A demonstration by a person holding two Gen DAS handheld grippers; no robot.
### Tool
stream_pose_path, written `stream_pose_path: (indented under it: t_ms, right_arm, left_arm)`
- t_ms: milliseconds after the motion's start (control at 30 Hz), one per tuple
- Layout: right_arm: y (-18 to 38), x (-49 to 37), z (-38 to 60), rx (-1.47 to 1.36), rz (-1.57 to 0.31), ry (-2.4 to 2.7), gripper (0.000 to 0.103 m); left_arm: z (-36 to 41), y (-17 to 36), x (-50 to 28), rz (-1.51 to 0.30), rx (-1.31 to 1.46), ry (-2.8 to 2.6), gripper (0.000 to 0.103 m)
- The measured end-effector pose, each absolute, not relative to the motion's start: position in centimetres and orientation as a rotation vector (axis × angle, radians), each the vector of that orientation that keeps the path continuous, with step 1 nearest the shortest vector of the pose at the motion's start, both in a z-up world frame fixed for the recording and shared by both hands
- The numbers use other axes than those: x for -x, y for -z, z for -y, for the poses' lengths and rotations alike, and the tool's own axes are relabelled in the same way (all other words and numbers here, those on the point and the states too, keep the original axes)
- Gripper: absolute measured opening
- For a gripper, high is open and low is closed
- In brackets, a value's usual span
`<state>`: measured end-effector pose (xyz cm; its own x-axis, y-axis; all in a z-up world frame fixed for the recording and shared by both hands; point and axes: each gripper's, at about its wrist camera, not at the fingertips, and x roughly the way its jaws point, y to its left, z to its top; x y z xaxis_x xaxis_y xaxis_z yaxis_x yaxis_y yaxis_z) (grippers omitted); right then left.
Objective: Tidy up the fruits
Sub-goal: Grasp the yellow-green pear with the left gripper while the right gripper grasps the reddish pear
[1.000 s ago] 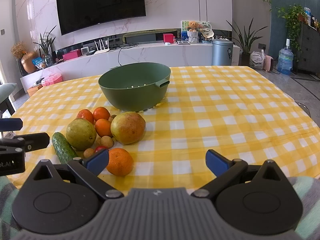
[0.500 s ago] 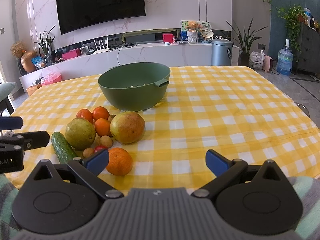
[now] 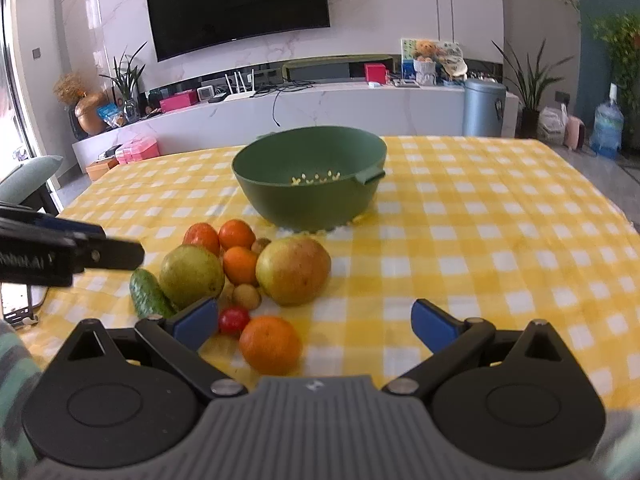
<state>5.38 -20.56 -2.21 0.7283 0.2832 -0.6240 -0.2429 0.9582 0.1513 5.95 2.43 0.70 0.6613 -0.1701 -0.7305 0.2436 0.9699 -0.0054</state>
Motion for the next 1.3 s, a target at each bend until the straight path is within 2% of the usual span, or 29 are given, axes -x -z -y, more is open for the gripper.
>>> stream_pose_path:
  t_ms: [267,433,600,1100,1300]
  right_arm:
    - [2.2,-10.7,20.0,-0.062,-0.723,-0.292,0.099]
    - [2.8,-13.2,19.8,-0.125,-0.72,-0.281,0.099]
    - [4.3,-13.5,19.7,-0.22,-0.71,-0.323,0.08]
    - [7.9,-15.7,19.1,-0.361,-0.817,-0.342,0.078]
    - [8.9,-16.3,18.8,-0.398,-0.856,-0.352,0.069]
  left_arm:
    - [-3.4,1.0,-9.7,-0.886,-0.125,0.318,0.068]
    - [-3.9,2.6,-10.6,-0.91,-0.1,0.354,0.08]
    - [-4.7,4.1,-10.6,-0.889,-0.08,0.281,0.081]
    - [-5.0,6.6,-12.9,-0.93,0.024,0.236,0.086]
    - [-5.1,7.3,-13.5,-0.946,0.051,0.235,0.087]
